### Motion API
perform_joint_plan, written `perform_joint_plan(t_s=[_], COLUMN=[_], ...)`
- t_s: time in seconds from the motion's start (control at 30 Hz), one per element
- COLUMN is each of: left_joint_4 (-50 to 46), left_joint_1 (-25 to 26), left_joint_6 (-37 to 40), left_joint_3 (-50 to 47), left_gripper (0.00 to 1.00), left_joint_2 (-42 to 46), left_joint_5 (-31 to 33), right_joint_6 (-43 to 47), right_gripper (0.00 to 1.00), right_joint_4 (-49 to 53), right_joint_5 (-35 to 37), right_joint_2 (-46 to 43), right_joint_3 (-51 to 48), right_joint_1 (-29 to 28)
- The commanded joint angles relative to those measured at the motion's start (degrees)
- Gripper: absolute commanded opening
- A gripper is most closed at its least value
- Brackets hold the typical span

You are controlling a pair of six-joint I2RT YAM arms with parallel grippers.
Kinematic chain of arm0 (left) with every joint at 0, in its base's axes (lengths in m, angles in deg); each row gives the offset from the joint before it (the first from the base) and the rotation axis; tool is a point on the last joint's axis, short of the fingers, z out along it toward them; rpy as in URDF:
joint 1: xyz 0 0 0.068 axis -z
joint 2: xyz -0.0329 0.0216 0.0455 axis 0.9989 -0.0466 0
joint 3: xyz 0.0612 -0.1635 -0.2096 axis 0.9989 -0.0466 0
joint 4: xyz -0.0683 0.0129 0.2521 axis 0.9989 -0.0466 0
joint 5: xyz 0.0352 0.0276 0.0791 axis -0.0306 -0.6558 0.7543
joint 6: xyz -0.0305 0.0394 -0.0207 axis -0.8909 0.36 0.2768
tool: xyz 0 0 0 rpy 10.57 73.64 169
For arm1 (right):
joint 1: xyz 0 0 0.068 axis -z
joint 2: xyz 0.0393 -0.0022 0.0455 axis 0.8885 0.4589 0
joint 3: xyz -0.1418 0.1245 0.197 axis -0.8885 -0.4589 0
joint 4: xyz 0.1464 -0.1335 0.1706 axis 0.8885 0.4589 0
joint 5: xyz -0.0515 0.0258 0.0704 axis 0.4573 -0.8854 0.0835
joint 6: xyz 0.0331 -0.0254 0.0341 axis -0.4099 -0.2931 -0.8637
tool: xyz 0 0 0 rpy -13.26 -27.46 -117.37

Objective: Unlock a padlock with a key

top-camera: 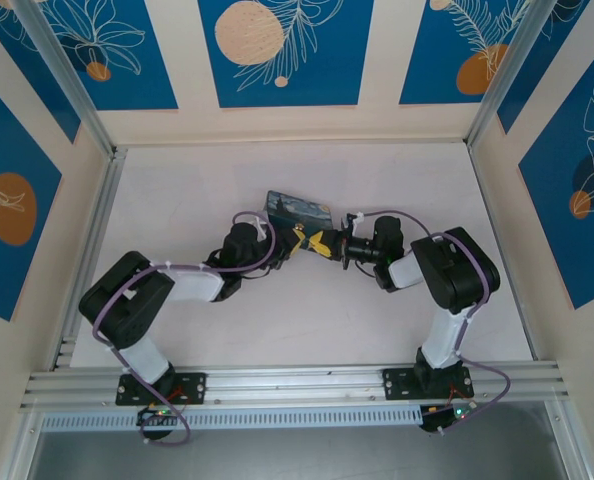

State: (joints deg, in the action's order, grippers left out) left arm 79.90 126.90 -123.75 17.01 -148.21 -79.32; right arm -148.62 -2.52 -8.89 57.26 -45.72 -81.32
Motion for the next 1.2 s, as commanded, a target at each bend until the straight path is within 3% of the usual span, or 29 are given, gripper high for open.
perform_joint_plan(t_s=[0.0,0.27,0.7,0.9,1.17], left_joint_4=[14.52,20.11,22.26,23.77,23.66], left_joint_1=[5.55,6.56,8.37,8.92,9.03], left_joint_6=[-1.42,-3.37,-5.27,-6.64,-6.73], left_joint_3=[1.67,1.66,2.90,2.54,2.64], left_gripper=[0.00,0.00,0.00,0.00,0.00], left_joint_2=[4.69,3.84,1.39,0.42,0.62], left_joint_5=[-11.25,-7.99,-9.45,-10.06,-10.38], right_joint_6=[-4.17,-8.67,-8.85,0.26,19.38], right_gripper=[0.00,0.00,0.00,0.00,0.00], right_joint_4=[-3.72,-8.37,-7.35,4.28,26.56], right_joint_5=[1.22,2.76,1.69,-2.12,-5.56], right_joint_2=[2.62,3.36,4.61,2.82,-0.54], right_joint_3=[-0.31,0.08,6.90,11.16,15.37], right_joint_1=[-1.77,-3.40,-3.78,-2.65,1.52])
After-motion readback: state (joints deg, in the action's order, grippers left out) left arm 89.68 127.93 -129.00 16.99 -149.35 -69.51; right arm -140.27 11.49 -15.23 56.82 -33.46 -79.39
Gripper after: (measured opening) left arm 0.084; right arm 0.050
